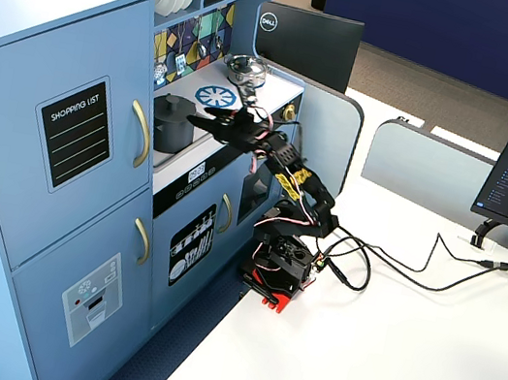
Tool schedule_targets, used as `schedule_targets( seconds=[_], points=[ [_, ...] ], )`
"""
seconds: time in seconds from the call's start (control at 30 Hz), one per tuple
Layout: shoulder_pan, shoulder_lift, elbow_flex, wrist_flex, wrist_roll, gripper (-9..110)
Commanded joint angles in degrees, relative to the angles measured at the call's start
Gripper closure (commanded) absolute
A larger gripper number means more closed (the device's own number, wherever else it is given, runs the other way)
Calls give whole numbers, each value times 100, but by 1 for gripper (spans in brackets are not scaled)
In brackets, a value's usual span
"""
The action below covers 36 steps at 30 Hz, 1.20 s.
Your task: Take off the lid from the gray recipient and place it on the counter
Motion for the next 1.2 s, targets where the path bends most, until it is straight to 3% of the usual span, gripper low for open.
schedule_targets(
  seconds=[0.0, 1.0, 1.17],
  points=[
    [-44, -299, -360, -562, 0, 84],
    [-141, -2883, -1345, -2215, 141, 88],
    [-176, -2971, -1354, -2338, 211, 97]
  ],
)
